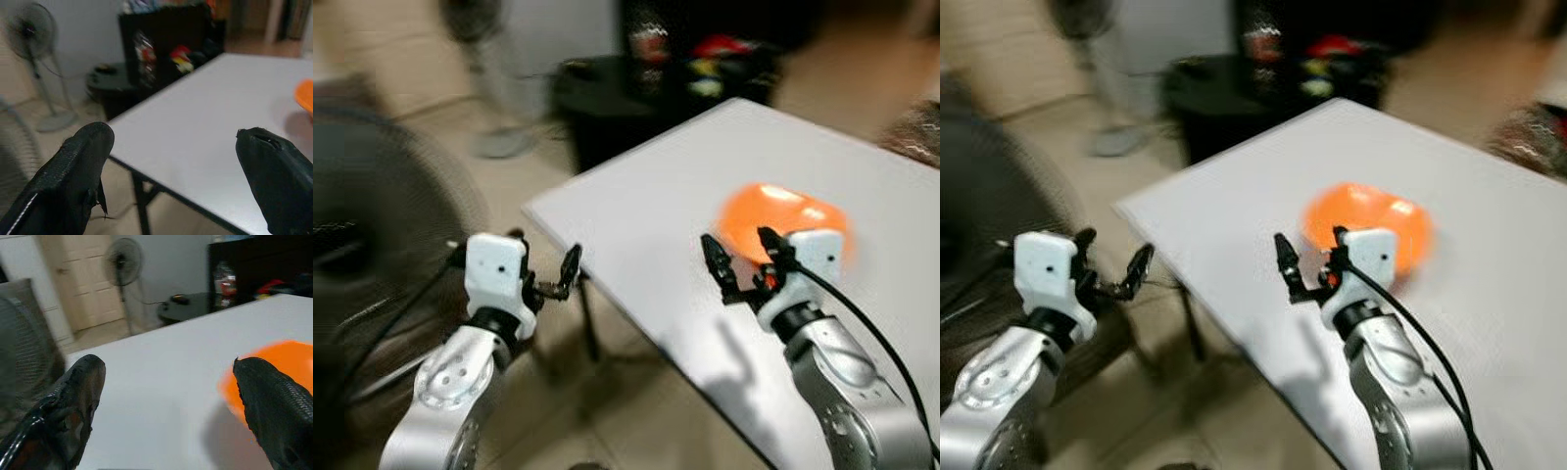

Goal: Setting the table

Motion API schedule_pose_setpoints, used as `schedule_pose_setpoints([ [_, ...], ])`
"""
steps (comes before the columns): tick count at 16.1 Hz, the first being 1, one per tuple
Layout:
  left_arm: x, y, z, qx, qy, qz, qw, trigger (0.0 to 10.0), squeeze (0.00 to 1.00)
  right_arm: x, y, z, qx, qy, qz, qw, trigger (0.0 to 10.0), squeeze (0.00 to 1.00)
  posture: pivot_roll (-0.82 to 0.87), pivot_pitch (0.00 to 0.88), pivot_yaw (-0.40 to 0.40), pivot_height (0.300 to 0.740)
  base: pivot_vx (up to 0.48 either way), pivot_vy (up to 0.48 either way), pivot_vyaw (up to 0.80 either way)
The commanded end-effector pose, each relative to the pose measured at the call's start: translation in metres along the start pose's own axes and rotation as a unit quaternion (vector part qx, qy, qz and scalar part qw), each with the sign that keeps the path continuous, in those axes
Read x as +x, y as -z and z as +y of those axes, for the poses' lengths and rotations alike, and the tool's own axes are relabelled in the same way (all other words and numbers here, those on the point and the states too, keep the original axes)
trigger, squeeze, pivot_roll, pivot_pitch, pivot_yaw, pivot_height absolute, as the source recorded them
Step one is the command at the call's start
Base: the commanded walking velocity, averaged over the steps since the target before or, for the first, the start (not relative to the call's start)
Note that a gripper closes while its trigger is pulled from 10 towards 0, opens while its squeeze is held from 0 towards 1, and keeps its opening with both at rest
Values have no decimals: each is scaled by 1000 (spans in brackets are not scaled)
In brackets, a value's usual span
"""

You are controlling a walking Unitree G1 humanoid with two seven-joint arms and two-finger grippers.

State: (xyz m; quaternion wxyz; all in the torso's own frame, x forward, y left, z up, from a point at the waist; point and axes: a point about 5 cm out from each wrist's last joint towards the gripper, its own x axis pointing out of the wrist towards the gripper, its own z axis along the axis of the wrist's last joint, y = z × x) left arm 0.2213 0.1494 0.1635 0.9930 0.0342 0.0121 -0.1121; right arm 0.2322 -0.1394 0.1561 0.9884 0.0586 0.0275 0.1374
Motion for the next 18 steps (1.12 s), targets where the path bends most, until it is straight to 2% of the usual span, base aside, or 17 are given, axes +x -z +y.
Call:
schedule_pose_setpoints([
  [1,-2,9,5,16,-13,21,1000,10000,0,-3,0,5,0,-7,-2,1000,10000,1000,7,0,71,740,0,0,800],
  [2,-2,8,2,43,5,19,999,10000,0,-3,-1,6,3,-4,-2,1000,10000,1000,11,0,65,740,0,0,800],
  [4,-4,8,4,16,-13,26,999,10000,0,-3,-1,8,8,-5,-3,1000,10000,1000,12,0,69,740,0,0,800],
  [6,-6,4,6,13,-15,20,1000,10000,0,-3,0,7,17,3,-2,1000,10000,1000,11,0,73,740,0,0,800],
  [9,-4,8,3,22,0,27,999,10000,0,-4,1,7,23,4,1,1000,10000,1000,4,0,71,740,0,332,800],
  [11,-8,7,4,20,-8,29,999,10000,0,-5,2,9,26,-9,7,1000,10000,1000,17,0,63,740,0,339,800],
  [18,-12,3,10,16,-37,23,999,10000,0,9,4,15,42,-41,9,998,10000,1000,63,0,27,740,0,339,800],
])
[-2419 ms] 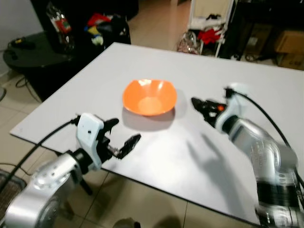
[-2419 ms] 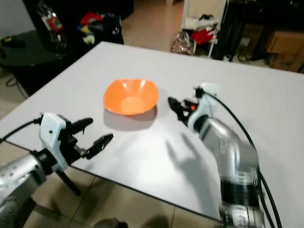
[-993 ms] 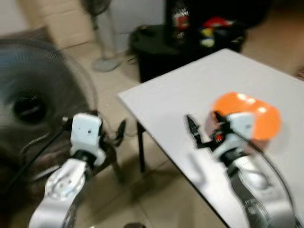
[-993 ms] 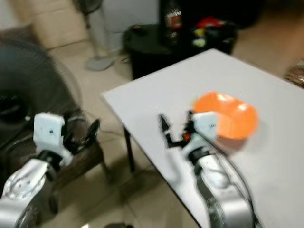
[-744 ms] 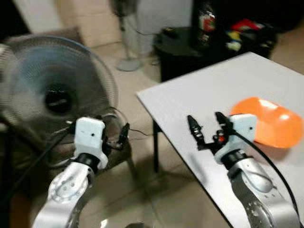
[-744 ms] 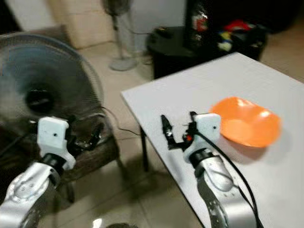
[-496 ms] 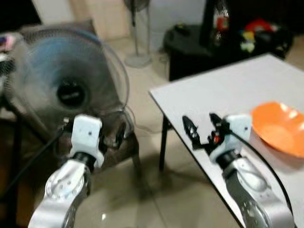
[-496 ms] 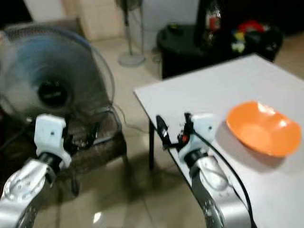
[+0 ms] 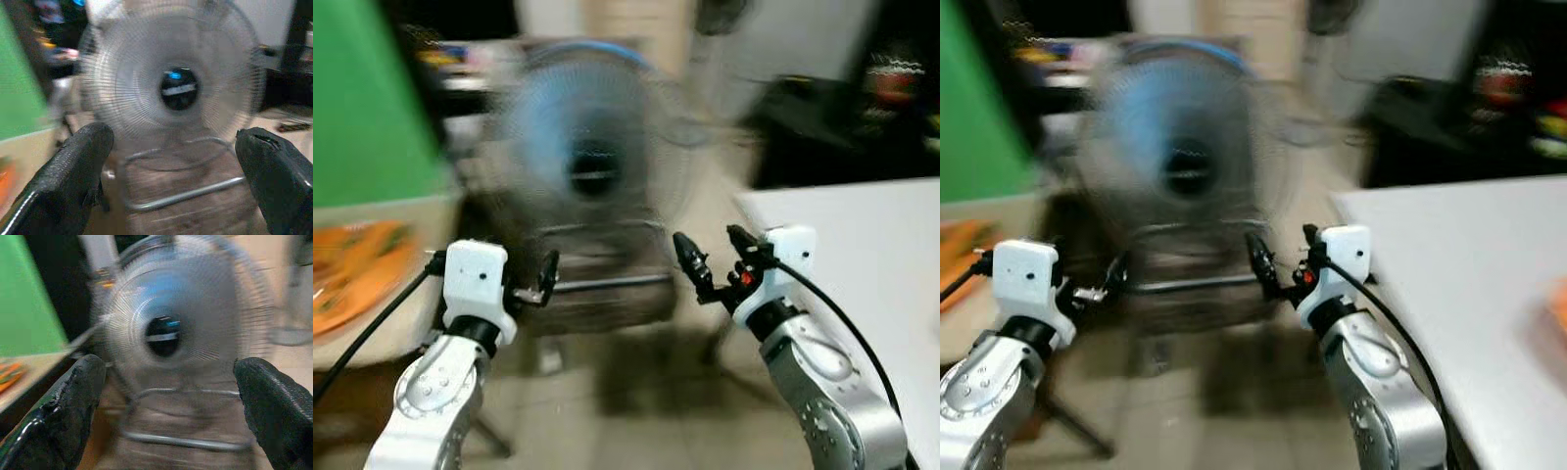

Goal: Setting the table

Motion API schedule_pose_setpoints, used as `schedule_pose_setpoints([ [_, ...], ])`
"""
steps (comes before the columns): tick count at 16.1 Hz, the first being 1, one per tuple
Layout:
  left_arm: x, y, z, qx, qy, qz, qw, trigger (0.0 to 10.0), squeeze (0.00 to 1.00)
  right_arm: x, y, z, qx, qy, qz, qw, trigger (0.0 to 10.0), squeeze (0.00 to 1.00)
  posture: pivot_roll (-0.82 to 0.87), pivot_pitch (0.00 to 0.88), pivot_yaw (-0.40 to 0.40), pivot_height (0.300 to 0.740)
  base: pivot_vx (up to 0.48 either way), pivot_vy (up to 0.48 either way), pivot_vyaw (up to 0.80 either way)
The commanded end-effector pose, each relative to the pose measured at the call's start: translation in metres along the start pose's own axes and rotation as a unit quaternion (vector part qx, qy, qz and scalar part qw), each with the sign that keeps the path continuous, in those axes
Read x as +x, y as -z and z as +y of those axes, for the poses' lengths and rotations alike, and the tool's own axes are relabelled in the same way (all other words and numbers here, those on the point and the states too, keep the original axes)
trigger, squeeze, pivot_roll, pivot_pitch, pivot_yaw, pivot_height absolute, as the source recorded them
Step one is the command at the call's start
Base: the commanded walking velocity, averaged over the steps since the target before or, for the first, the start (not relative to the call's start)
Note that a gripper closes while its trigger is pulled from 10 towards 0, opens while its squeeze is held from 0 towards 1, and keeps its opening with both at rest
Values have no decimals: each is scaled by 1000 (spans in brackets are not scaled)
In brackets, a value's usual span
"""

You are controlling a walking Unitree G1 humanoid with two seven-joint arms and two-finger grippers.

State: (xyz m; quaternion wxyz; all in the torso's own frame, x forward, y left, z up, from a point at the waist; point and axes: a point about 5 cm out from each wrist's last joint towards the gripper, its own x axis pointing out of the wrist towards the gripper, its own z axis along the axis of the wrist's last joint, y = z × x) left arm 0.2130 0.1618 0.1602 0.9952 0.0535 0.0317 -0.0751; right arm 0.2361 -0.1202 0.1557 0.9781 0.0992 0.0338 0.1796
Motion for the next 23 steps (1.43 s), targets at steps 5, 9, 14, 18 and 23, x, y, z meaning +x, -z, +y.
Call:
schedule_pose_setpoints([
  [5,-2,-3,3,6,-7,-3,1000,10000,0,8,2,-2,11,-4,4,1000,10000,1000,84,0,13,740,0,340,800],
  [9,-2,-4,5,8,-11,-6,1000,10000,0,9,2,-1,14,-7,3,1000,10000,1000,86,0,10,740,0,329,800],
  [14,-3,-7,7,1,-18,-10,1000,10000,0,13,5,1,24,-7,10,1000,10000,149,102,0,4,740,0,0,88],
  [18,-3,-6,5,10,8,-7,1000,10000,0,17,8,-9,-11,34,46,998,10000,0,96,0,10,740,0,0,0],
  [23,-4,-4,1,13,32,-2,999,10000,0,22,4,-10,-29,19,44,998,10000,0,97,0,7,740,0,0,0],
])
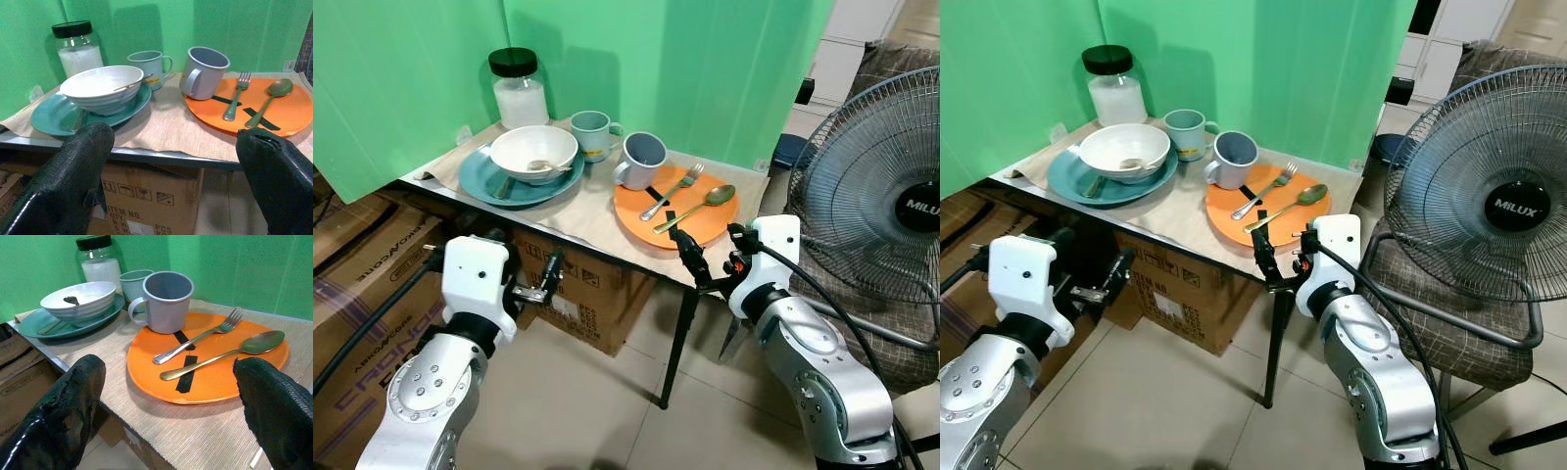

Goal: Setting the table

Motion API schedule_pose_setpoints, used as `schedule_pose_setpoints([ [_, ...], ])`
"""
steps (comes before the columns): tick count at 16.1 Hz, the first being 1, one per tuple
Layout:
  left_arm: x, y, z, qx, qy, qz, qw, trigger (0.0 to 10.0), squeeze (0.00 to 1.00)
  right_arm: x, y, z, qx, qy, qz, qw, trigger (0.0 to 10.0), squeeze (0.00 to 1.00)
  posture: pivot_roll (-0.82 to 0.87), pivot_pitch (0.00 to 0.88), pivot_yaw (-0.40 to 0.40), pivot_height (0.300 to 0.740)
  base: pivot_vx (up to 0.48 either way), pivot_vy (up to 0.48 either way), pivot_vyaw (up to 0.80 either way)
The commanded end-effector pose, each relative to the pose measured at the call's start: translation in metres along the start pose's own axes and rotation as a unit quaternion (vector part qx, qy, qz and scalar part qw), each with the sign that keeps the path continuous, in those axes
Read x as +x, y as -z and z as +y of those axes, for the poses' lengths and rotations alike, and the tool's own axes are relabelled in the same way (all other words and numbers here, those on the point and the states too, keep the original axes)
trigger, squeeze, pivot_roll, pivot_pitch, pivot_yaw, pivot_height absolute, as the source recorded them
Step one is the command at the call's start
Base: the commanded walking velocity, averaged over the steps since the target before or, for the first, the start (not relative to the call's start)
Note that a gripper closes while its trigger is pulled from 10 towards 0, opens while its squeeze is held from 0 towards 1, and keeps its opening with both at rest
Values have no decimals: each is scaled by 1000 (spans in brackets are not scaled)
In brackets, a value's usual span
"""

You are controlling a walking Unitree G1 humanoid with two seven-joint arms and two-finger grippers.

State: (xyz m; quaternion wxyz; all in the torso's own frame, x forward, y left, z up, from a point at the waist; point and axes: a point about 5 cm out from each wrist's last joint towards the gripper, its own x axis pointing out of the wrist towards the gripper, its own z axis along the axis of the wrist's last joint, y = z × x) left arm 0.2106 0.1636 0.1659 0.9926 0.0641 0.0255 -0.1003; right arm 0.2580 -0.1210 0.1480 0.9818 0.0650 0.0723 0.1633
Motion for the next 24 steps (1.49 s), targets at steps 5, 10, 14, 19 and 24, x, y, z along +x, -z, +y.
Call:
schedule_pose_setpoints([
  [5,-3,0,-1,0,13,1,1000,10000,0,10,-5,-2,-37,-1,-5,999,10000,0,111,0,-3,740,49,0,320],
  [10,-3,-2,2,7,19,-1,1000,10000,0,15,-9,3,-21,-2,-24,999,10000,0,122,0,-2,740,278,0,320],
  [14,-3,-1,1,7,26,0,1000,10000,0,16,-9,4,-20,4,-30,999,10000,0,119,0,1,740,329,0,0],
  [19,-2,0,1,10,32,2,999,10000,0,15,-11,2,-24,17,-39,999,10000,0,114,0,6,740,331,0,0],
  [24,-2,0,-2,11,49,3,999,10000,0,18,-15,3,-50,12,-45,998,10000,0,115,0,3,740,318,0,0],
])
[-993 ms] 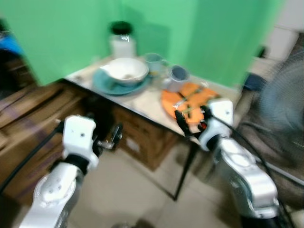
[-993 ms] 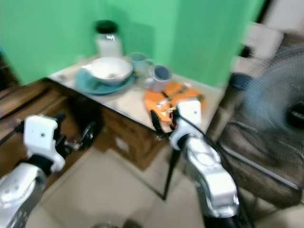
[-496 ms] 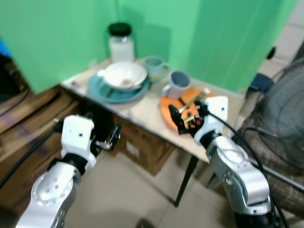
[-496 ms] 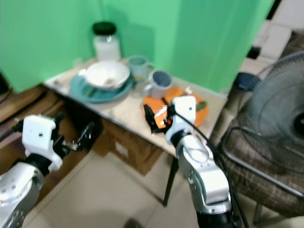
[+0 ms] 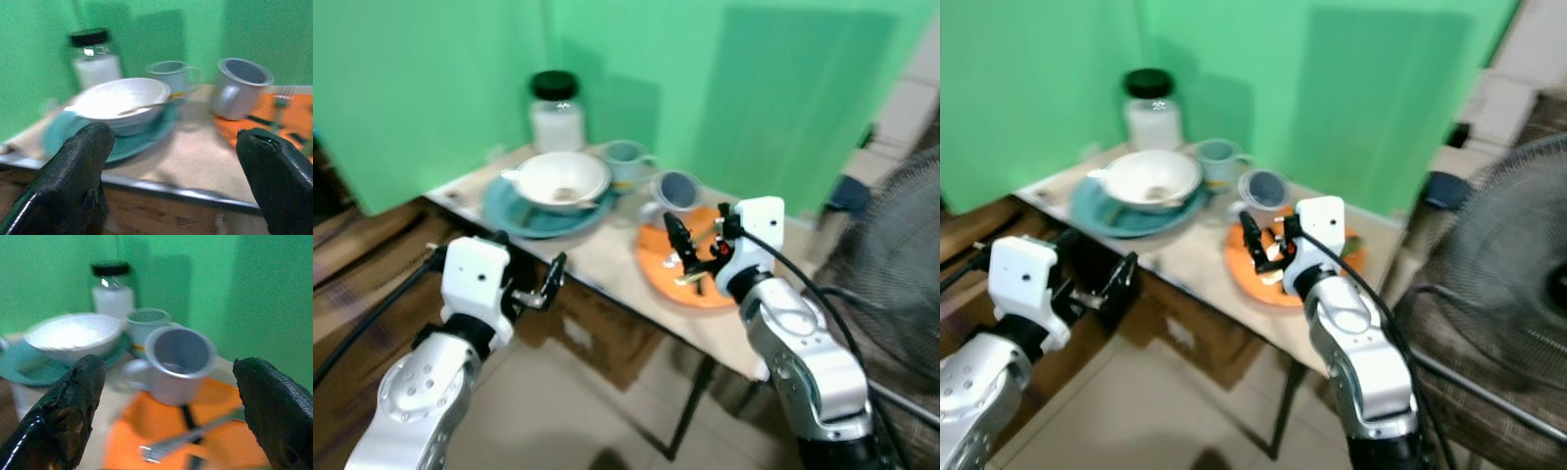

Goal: Setting the table

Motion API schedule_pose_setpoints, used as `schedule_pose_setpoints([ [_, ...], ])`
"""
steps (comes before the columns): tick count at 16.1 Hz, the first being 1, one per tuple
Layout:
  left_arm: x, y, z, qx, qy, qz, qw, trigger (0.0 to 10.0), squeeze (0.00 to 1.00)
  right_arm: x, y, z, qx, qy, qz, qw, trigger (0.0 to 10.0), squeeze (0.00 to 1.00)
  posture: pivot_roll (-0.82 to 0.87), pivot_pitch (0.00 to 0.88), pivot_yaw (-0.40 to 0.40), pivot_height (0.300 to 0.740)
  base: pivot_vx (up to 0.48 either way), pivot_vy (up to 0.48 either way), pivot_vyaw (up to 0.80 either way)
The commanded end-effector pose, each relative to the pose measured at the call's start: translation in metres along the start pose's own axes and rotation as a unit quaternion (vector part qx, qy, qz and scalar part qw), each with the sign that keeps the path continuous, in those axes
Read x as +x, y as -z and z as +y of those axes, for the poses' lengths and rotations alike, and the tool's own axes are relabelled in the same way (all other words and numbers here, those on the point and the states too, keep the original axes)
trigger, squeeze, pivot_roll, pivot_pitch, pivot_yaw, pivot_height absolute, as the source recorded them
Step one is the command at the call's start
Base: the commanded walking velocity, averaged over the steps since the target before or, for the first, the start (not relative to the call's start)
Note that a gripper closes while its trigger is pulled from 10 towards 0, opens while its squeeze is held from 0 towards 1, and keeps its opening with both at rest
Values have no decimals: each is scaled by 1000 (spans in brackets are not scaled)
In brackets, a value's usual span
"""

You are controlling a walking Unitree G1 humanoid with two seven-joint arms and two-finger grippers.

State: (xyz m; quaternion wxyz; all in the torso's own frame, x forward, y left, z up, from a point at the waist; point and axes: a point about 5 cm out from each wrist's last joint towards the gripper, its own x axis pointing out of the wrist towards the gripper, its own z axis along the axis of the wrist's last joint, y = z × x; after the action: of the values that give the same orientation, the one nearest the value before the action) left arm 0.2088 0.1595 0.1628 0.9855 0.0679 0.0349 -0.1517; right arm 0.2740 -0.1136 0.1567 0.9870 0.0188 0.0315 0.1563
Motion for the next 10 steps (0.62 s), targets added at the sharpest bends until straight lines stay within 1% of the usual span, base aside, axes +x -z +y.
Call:
schedule_pose_setpoints([
  [1,-2,1,-3,12,30,2,999,10000,0,5,-8,0,-28,-9,-13,999,10000,0,115,0,3,740,0,0,0],
  [2,-3,2,-4,14,40,6,999,10000,0,7,-10,1,-37,-21,-17,999,10000,0,113,0,6,740,0,0,0],
  [3,-2,3,-4,19,51,11,998,10000,0,11,-13,0,-76,-35,-18,996,10000,267,113,0,4,740,0,0,0],
  [4,-1,6,-3,29,59,20,998,10000,0,15,-14,-3,-119,-45,-15,992,10000,1000,114,0,3,740,0,0,0],
  [6,2,9,-5,40,84,30,995,10000,0,22,-17,-9,-145,-60,-11,988,10000,1000,111,0,5,740,0,0,0],
  [7,2,11,-8,41,105,38,993,10000,0,27,-21,-10,-184,-90,-8,979,10000,1000,108,0,6,740,0,0,0],
  [8,2,11,-8,41,105,38,993,10000,0,27,-21,-10,-184,-90,-8,979,10000,1000,108,0,6,740,0,0,0],
  [9,2,14,-10,45,129,47,990,10000,0,36,-21,-9,-240,-134,9,961,10000,1000,97,0,12,740,0,0,0],
  [10,2,14,-11,46,139,49,988,10000,0,41,-20,-8,-264,-152,19,952,10000,1000,95,0,14,740,0,0,0],
])
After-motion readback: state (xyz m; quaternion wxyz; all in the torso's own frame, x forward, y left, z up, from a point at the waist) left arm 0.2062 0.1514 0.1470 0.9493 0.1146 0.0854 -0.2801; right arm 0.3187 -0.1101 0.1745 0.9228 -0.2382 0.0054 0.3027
